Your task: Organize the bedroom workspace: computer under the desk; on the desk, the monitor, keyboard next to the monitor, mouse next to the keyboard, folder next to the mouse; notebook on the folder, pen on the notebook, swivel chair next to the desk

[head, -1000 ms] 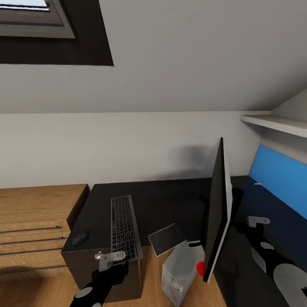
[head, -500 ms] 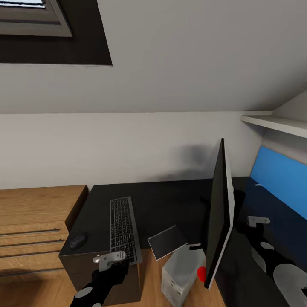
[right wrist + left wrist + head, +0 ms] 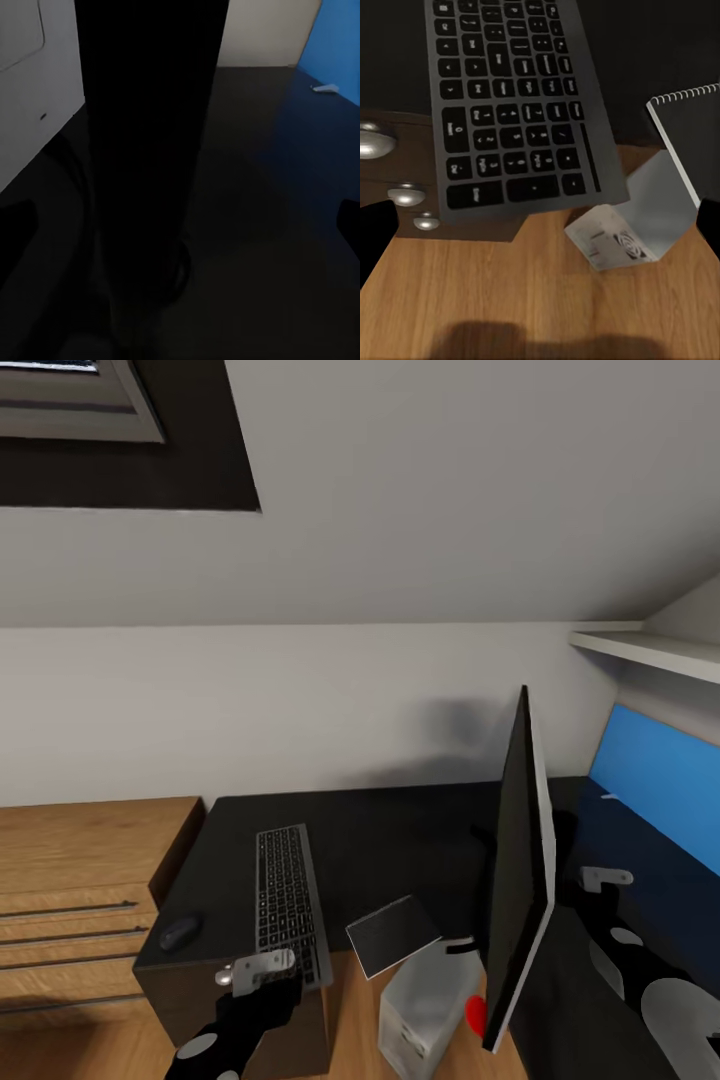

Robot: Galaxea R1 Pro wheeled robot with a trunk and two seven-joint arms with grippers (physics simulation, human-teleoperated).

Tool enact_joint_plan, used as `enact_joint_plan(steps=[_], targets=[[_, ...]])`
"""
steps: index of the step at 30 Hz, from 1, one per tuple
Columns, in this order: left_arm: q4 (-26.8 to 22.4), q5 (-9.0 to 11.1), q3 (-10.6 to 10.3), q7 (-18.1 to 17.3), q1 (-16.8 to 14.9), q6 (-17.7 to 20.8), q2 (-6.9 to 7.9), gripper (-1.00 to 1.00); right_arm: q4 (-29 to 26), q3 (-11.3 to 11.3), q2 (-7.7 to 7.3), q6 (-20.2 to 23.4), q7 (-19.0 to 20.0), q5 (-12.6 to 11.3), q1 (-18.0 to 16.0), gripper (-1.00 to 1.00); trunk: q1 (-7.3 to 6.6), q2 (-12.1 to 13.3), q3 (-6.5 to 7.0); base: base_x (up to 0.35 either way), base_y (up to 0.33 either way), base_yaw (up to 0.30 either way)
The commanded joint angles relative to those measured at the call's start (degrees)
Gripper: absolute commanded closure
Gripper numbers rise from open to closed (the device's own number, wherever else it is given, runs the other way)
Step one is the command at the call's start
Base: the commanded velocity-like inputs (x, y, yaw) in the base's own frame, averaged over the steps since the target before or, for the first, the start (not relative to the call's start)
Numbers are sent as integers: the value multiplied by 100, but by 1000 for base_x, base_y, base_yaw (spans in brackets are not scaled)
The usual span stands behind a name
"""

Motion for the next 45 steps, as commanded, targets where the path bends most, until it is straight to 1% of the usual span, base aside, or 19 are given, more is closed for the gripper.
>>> enact_joint_plan(steps=[1, 13, 24, 45], targets=[[-8, 55, -20, 59, -8, 4, 6, -100, 7, -29, 1, -21, 23, -4, -6, -100, 3, -6, -8, 150, 0, 0], [-2, 55, -83, 61, -8, 1, 10, -100, 7, -29, 1, -21, 23, 4, -6, -100, 3, -6, -8, 39, 0, 0], [5, 55, -89, 61, -6, 1, 8, -100, 7, -29, 1, -21, 23, 5, -6, -100, 3, -6, -8, 59, 0, 0], [27, 55, -96, 59, -7, 1, 5, -100, -1, -29, 1, -29, 23, 5, -6, -100, 3, -6, -8, 3, 0, 0]])
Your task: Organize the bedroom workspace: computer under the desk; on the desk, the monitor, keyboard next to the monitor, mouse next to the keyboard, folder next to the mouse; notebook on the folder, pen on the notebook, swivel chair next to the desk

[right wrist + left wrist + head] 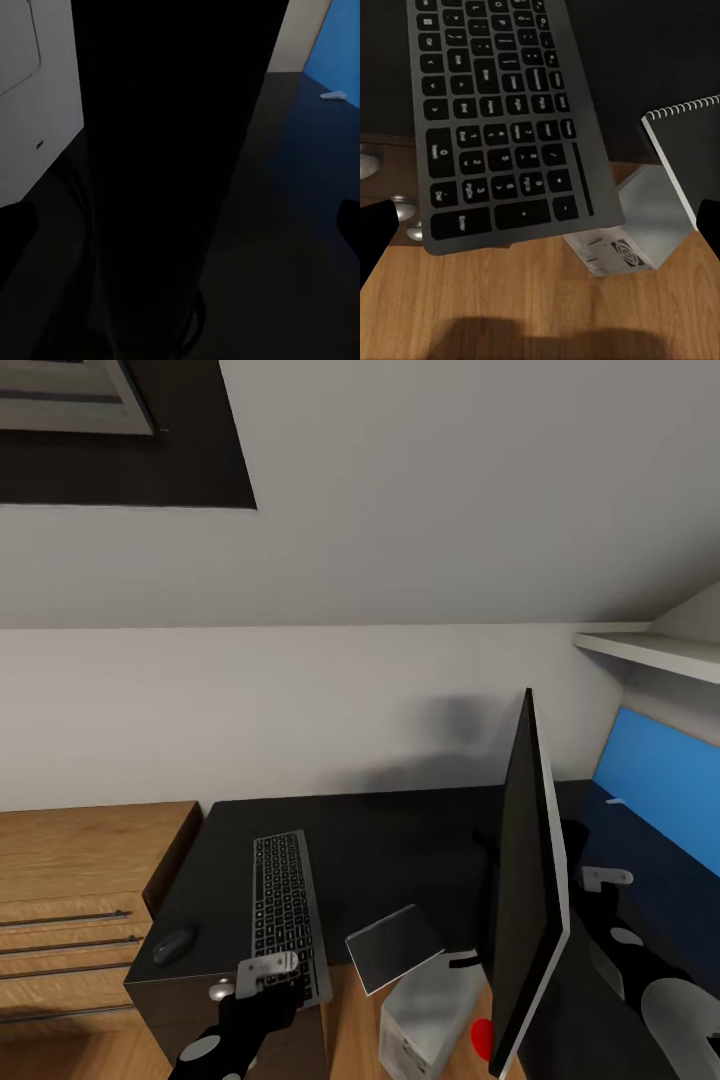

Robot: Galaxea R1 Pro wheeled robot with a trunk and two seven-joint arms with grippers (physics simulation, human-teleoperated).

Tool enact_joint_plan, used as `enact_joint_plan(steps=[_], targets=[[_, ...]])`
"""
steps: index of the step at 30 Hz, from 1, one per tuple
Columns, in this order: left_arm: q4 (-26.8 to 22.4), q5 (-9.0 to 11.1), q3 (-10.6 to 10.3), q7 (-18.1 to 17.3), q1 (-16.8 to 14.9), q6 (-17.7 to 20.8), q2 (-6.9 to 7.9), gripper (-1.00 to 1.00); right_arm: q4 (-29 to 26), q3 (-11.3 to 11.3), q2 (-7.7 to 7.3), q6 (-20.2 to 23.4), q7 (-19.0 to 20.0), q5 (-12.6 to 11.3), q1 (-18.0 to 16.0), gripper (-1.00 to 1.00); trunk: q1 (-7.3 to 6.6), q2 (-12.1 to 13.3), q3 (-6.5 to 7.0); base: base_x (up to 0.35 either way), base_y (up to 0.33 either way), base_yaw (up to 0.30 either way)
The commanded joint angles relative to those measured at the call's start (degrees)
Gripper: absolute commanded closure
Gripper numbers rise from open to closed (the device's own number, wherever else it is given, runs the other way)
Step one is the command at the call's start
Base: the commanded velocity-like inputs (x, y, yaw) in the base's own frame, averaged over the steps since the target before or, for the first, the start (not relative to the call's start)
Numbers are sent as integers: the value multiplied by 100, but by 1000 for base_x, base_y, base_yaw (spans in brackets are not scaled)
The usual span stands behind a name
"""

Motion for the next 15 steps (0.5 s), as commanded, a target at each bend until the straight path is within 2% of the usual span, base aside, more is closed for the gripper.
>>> enact_joint_plan(steps=[1, 15], targets=[[-8, 55, -14, 60, -7, 6, 6, -100, 7, -29, 1, -21, 23, -3, -6, -100, 1, -7, -8, 6, -6, 0], [33, 55, -157, 66, -5, 2, 6, -100, 6, -36, -7, -21, 23, -3, -6, -100, 1, -7, -8, 34, -33, 0]])
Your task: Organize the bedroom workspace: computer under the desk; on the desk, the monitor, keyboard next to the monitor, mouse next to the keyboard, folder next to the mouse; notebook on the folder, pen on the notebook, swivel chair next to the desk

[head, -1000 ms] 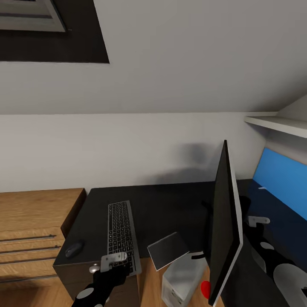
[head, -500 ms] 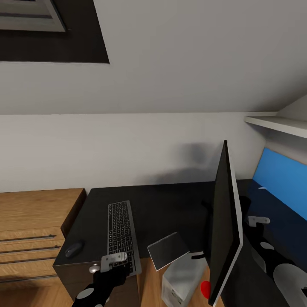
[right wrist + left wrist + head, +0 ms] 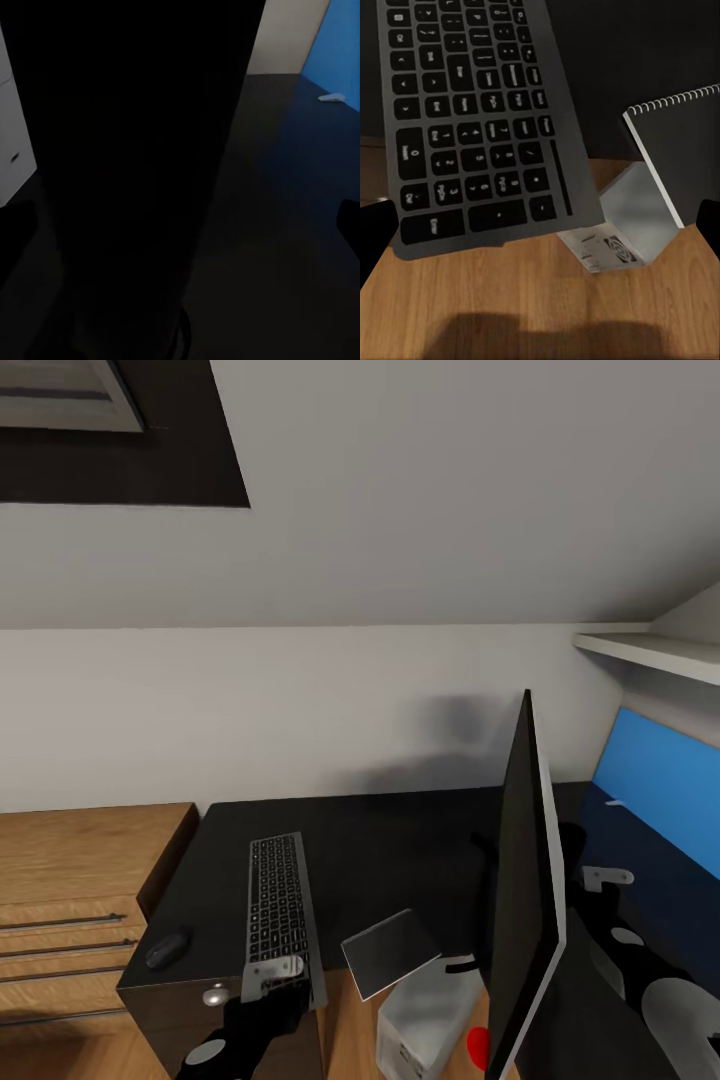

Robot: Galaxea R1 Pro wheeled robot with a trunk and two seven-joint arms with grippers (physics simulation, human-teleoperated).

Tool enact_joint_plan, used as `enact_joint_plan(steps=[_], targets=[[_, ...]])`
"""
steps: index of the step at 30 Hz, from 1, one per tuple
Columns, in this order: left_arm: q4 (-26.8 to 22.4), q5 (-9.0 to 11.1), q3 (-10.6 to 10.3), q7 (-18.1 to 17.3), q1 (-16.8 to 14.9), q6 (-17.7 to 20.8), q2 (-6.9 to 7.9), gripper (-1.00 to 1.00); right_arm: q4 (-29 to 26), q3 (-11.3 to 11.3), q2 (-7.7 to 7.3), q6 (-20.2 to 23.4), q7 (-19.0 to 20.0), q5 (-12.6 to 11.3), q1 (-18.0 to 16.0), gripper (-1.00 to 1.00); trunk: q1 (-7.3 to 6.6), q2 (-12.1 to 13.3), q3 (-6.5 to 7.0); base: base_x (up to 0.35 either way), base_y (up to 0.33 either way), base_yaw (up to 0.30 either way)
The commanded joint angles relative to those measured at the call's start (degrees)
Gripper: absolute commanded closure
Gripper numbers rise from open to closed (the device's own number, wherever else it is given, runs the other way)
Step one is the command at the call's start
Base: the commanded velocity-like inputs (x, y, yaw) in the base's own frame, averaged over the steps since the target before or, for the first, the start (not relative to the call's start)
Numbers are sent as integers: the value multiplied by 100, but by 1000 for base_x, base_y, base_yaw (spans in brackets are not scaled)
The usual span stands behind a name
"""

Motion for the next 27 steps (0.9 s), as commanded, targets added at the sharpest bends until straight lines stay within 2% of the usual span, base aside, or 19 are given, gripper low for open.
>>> enact_joint_plan(steps=[1, 18, 19, 27], targets=[[-7, 55, -16, 59, -8, 5, 6, -100, 7, -29, 1, -21, 23, -3, -6, -100, 1, -7, -8, 4, -4, 0], [1, 55, -20, 53, -10, 10, 9, -100, 7, -24, 1, -21, 23, -3, -6, -100, 1, -7, -8, 0, 0, 0], [-2, 55, -19, 54, -9, 11, 12, -100, 7, -23, 1, -21, 23, -3, -6, 100, 1, -7, -8, 0, 0, 0], [4, 57, -15, 56, -6, 11, 13, -100, 5, -22, 1, -109, 23, 4, -6, 100, 1, -7, -8, 0, 0, 0]])
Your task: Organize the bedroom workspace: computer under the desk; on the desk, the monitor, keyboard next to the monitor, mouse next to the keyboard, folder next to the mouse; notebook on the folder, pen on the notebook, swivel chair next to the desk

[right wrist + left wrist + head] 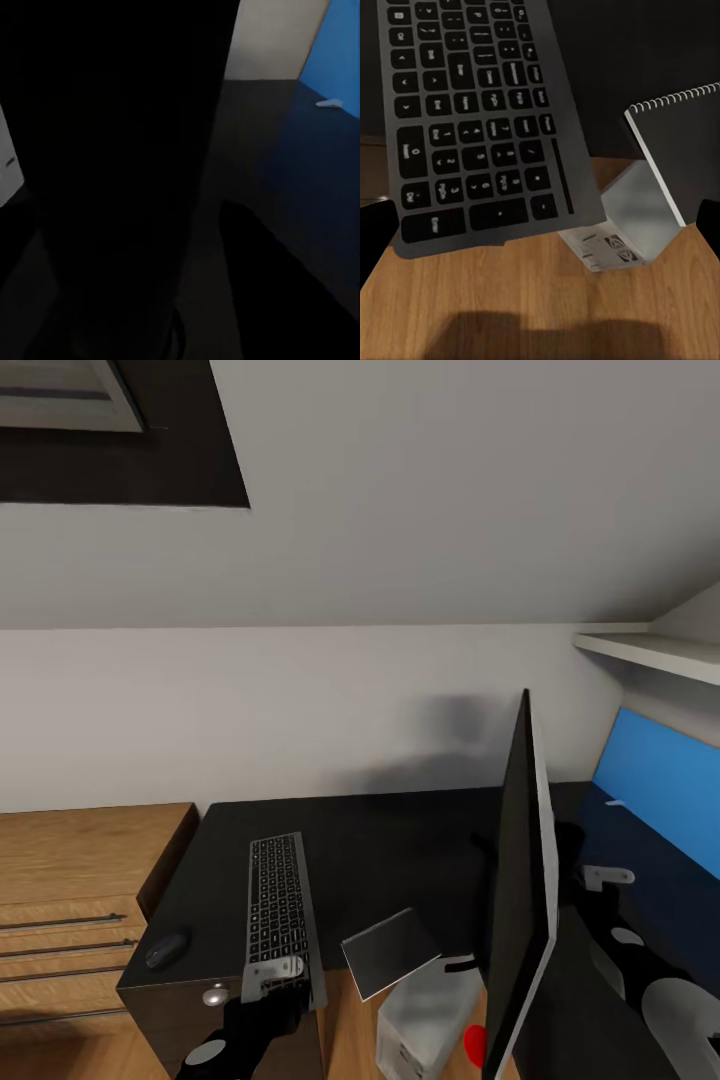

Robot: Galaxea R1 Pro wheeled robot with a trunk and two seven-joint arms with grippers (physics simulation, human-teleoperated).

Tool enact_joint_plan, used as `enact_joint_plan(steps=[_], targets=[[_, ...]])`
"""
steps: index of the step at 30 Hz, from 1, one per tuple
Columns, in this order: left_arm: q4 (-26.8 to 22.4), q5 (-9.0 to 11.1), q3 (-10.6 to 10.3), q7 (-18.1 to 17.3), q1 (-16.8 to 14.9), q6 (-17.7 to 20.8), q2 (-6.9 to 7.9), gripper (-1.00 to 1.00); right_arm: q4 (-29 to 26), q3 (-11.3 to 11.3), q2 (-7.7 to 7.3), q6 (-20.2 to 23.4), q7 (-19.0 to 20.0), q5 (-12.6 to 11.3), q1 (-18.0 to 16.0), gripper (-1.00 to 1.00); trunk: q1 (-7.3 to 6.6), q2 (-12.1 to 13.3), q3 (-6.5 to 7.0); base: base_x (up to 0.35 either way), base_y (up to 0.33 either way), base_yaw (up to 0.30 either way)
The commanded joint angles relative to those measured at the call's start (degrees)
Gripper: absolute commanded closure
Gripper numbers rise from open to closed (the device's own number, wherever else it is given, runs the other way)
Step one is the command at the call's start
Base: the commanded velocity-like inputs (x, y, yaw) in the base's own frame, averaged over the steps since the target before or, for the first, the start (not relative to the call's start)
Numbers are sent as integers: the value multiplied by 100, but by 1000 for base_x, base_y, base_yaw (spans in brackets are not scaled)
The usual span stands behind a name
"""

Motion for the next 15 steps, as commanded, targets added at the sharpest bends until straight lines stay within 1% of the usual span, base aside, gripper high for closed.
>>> enact_joint_plan(steps=[1, 15], targets=[[-7, 57, -16, 60, -6, 6, 4, -100, 5, -2, 1, -30, 36, -16, -6, 100, 1, -7, -8, 0, 0, 0], [-10, 55, -12, 57, -11, 0, 7, -100, 2, -2, 1, -65, 36, -14, -6, 100, 1, -7, -8, 0, 0, 0]])
